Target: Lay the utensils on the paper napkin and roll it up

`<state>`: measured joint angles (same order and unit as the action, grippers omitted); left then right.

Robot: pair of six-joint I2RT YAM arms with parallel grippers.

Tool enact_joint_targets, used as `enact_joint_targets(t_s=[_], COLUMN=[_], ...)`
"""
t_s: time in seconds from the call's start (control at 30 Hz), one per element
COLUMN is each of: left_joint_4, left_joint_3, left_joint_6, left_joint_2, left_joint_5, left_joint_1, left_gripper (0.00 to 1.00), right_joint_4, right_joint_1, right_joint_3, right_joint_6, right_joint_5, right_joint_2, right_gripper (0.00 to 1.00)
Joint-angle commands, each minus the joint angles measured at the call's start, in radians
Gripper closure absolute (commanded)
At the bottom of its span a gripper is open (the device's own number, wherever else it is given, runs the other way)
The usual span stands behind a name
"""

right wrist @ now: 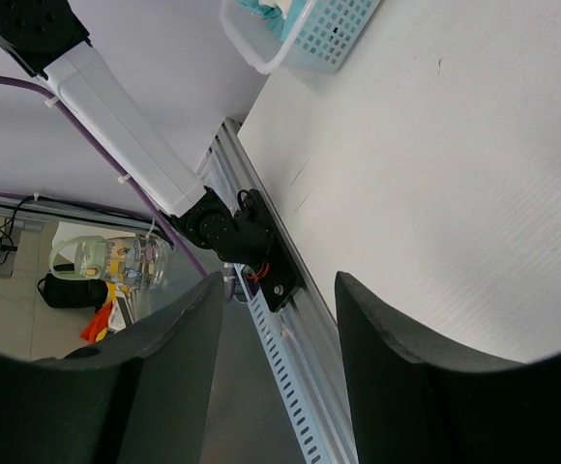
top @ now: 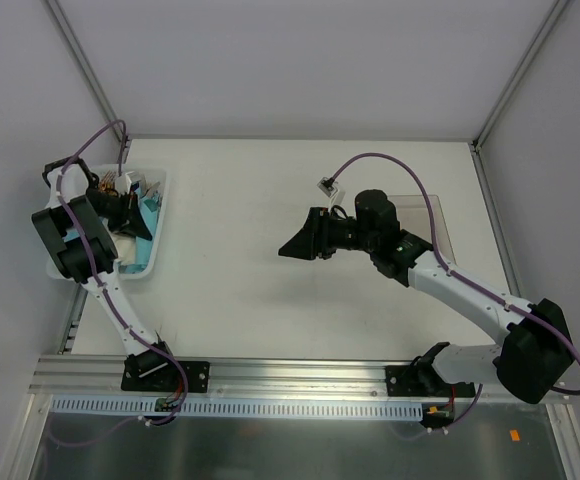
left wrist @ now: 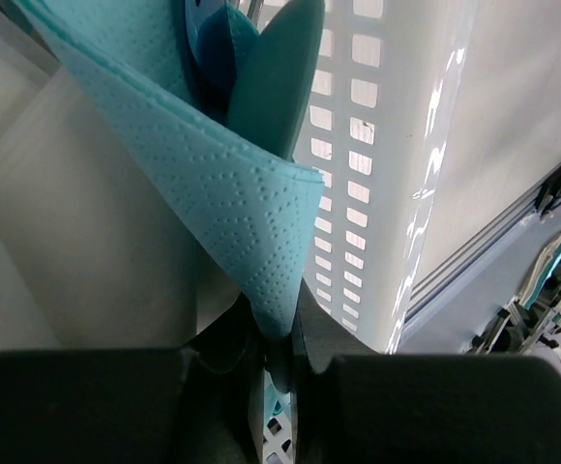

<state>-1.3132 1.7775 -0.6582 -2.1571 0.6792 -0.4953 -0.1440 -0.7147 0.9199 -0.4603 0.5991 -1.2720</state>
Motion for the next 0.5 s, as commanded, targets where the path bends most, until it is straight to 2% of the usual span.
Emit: enact_joint_targets(t_s=[0.0, 0.03, 0.27, 0.37, 0.43, 0.47], left_joint_4=[-0.107, -0.106, -0.09, -0.09, -0.084, -0.083], left_joint_3=[-0.024, -0.029, -0.018, -0.004, 0.0, 0.006], left_joint_6=[-0.003, -0.007, 0.014, 0.019, 0.022, 0.025], left_joint_2=[0.014, 0.016, 0.06, 0.078, 0.089, 0.101], left_joint_5=[-0.023, -0.026, -0.049, -0.061, -0.067, -0.07], left_joint_1=[0.021, 0.021, 0.021, 0.021, 0.021, 0.021], left_gripper=[0.95, 0.89, 0.66, 0.44, 0.33, 0.12], right_joint_4=[-0.028, -0.026, -0.028, -0.026, -0.028, -0.028], right_joint_1=[0.004, 0.006, 0.006, 0.006, 0.006, 0.006], right_joint_3=[0.002, 0.0, 0.004, 0.005, 0.005, 0.005], right_joint_6=[0.0, -0.001, -0.001, -0.001, -0.001, -0.003], right_joint_5=[0.024, 0.024, 0.027, 0.028, 0.028, 0.028], right_joint_2=[0.005, 0.006, 0.008, 0.008, 0.01, 0.01], right_gripper=[0.47, 0.47, 0.47, 0.46, 0.47, 0.46])
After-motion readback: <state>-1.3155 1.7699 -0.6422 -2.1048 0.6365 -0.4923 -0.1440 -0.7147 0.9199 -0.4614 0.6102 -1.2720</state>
